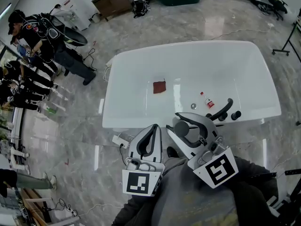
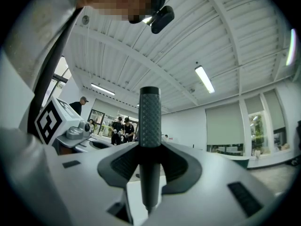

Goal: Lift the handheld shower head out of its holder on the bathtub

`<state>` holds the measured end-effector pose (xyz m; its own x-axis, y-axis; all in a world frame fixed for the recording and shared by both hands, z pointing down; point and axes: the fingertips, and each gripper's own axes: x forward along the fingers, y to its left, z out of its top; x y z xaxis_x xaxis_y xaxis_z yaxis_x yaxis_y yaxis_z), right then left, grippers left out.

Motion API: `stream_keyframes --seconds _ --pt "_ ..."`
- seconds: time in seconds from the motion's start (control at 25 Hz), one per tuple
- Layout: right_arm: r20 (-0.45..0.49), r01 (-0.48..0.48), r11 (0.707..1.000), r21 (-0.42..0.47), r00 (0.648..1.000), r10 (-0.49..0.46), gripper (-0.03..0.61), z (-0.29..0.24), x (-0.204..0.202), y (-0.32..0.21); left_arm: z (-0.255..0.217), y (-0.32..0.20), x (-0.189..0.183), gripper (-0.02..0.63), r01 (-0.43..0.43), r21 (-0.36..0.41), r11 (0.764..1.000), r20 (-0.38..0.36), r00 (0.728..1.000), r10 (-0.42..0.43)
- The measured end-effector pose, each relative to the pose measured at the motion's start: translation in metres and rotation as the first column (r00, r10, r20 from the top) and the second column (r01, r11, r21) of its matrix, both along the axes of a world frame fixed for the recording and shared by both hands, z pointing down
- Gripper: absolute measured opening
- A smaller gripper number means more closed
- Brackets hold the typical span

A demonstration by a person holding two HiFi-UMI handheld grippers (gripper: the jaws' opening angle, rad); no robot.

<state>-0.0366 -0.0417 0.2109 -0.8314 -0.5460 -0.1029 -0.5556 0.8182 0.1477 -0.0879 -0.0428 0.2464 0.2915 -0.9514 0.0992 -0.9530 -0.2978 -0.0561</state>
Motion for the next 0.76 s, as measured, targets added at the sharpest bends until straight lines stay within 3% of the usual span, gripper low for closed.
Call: stream_keyframes --seconds 0.76 --pt "-0.014 -0.002 0.999 -0.036 1.0 0.002 0.141 0.012 0.004 0.0 0.007 0.004 0.006 0.002 -0.017 -0.009 1.0 -0.004 1.0 0.017"
